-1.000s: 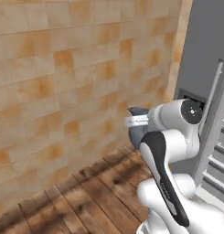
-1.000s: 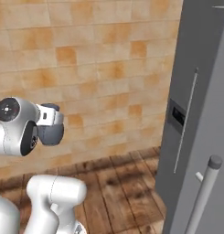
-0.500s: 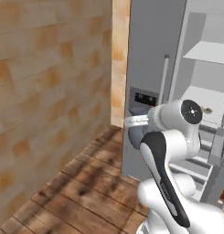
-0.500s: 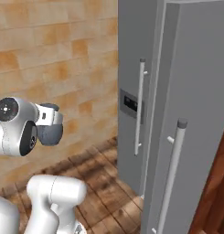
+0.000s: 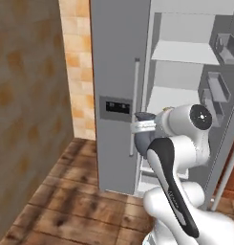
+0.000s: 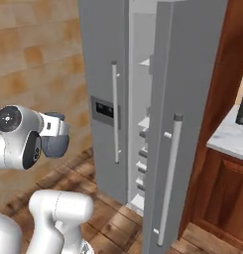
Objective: Move the mushroom and chicken breast from the top shelf to the second highest shelf to make space. Then, place the pitcher from the counter on the cleared top shelf.
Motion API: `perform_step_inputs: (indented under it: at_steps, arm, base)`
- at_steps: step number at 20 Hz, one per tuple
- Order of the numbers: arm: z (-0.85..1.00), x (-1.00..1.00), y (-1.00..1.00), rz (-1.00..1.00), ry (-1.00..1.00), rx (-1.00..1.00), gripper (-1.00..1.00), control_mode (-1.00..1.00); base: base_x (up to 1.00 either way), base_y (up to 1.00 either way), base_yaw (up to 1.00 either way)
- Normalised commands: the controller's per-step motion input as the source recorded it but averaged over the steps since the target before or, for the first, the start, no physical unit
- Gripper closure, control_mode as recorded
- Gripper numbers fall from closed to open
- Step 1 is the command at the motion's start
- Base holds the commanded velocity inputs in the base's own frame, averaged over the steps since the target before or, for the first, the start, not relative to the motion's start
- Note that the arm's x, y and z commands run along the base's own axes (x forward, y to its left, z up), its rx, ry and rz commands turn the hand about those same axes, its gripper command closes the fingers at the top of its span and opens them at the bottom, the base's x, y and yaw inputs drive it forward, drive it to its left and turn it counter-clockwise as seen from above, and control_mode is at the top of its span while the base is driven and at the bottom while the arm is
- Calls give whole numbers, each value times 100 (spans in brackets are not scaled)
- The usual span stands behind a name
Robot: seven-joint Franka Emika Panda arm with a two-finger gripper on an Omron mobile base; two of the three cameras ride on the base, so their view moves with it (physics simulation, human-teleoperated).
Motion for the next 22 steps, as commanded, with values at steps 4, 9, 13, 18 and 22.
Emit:
perform_step_inputs:
  at_steps: [4, 9, 13, 18, 22]
  arm:
    - [0, 0, 0, 0, 0, 0, 100, 100]
    - [0, 0, 0, 0, 0, 0, 100, 100]
    - [0, 0, 0, 0, 0, 0, 100, 100]
    - [0, 0, 0, 0, 0, 0, 100, 100]
    - [0, 0, 0, 0, 0, 0, 100, 100]
  base:
    - [28, 35, -46]
    - [45, 20, -46]
    - [51, 22, -42]
    - [49, 44, -37]
    - [48, 57, -29]
